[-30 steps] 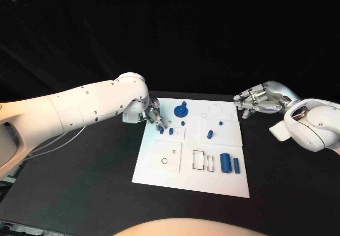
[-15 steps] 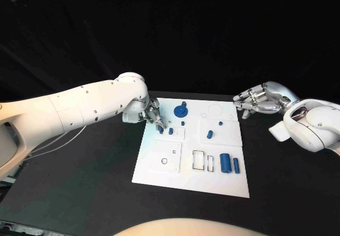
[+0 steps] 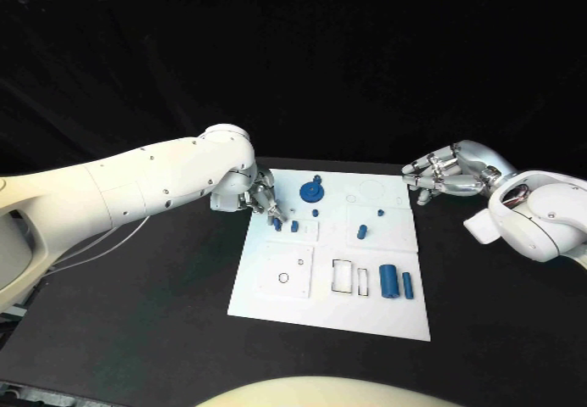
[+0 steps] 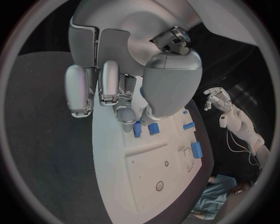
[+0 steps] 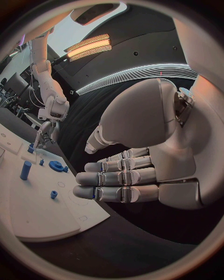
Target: Assemble the parts on the task board
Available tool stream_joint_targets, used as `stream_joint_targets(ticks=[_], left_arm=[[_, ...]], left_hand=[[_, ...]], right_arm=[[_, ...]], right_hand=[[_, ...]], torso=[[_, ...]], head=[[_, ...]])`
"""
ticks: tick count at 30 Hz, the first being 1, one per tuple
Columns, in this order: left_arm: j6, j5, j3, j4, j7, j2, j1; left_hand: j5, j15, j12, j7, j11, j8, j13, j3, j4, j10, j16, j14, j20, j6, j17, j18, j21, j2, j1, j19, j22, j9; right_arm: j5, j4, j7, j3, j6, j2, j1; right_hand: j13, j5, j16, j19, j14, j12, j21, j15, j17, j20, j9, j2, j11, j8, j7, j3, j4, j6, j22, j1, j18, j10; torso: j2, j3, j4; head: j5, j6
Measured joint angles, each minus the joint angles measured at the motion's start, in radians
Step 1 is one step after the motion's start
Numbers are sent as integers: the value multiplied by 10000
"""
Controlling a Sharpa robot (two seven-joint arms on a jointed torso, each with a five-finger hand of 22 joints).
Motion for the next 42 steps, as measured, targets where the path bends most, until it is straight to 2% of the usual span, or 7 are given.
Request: stream_joint_targets(ticks=[6, 9, 13, 20, 32, 37, 42], left_arm=[[-19, 39, 0, -14, 0, 29, 1], [-40, 121, 0, -20, 1, 39, 7], [-82, 296, 3, -42, 11, 41, 7], [-163, 809, -1, -115, 12, 22, 5], [-236, 1870, -4, -5, 7, -129, 5], [-374, 2308, -6, 264, 17, -406, 18], [-775, 2511, 3, 845, 48, -926, 168]], left_hand=[[0, 0, 0, 0, 0, -42, 44, 146, -146, 0, 0, 0, 0, 0, 0, 1, 0, 97, 312, 0, 0, 34], [0, 0, 0, 1, 0, -52, 44, 533, -533, 0, 0, 0, -24, 0, 0, 0, 0, 207, 917, 25, -1, 39], [-42, 1, -86, -35, -36, -157, 32, 1117, -1112, -40, 0, 0, -38, -80, -1, 0, 0, 173, 1486, 38, -1, 40], [2, 1, -234, 19, 21, -188, -94, 1316, -918, -53, 0, -1, -38, -169, -1, 0, 0, 62, 1974, 38, -1, 265], [3, 1, -349, 55, 40, -111, -187, 1398, -846, -39, 0, 0, -38, -202, -1, 1, -40, -135, 1816, 38, -2, 441], [3, 1, -349, 56, 76, -51, -198, 1438, -831, -4, 0, 0, -37, -202, -1, 1, -39, -175, 1775, 38, -2, 476], [3, 1, -350, 59, 50, -47, -189, 1493, -830, 21, 0, 0, -37, -202, -2, -1, -39, -191, 1758, 38, -2, 527]], right_arm=[[0, 0, 1, -3, 0, 11, 0], [0, -1, 2, -3, 1, 14, 0], [0, -5, 3, -2, 3, 16, -1], [0, -18, 3, -1, 7, 28, -2], [-1, -80, 3, 0, 19, 51, -7], [-1, -97, 3, -3, 20, 46, -9], [-1, -104, 3, -3, 20, 38, -11]], right_hand=[[0, 0, 0, 0, 0, 0, 0, 0, 0, 0, 0, 0, 0, 0, 0, 0, 0, 0, 0, 0, 0, 0], [0, 0, 0, 0, 0, 0, 0, 0, -1, 0, -1, 0, 0, 0, 0, 0, 0, 0, 0, 0, 0, 0], [-1, 0, 0, 0, 0, 0, 0, 0, -1, 0, -1, 0, 0, 0, 0, 0, 0, 0, 1, 0, -1, 0], [-1, 0, 0, 0, 0, 0, 0, 0, -2, 0, -2, 0, 0, 0, 0, 0, 0, 0, 1, 0, 0, 0], [7, 0, 0, 0, 0, 0, 0, 0, 8, 0, -3, 0, 0, 0, 0, 0, 0, 0, 1, 0, 0, 0], [7, 0, 0, 0, 0, 0, 0, 0, 7, 0, -3, 0, 0, 0, 0, 0, 0, 0, 2, 0, 0, 0], [16, 0, 0, 0, 0, 0, 0, 0, 17, 0, -4, 0, 0, 0, 0, 0, 0, 0, -7, 0, 0, 0]], torso=[[0, 0, 6], [0, 0, 5], [4, 0, 5], [4, 0, 6], [6, -1, 0], [8, -4, 4], [-2, -1, 18]], head=[[5, 15], [9, 22], [10, 23], [-12, 22], [1, 41], [-13, 44], [0, 58]])
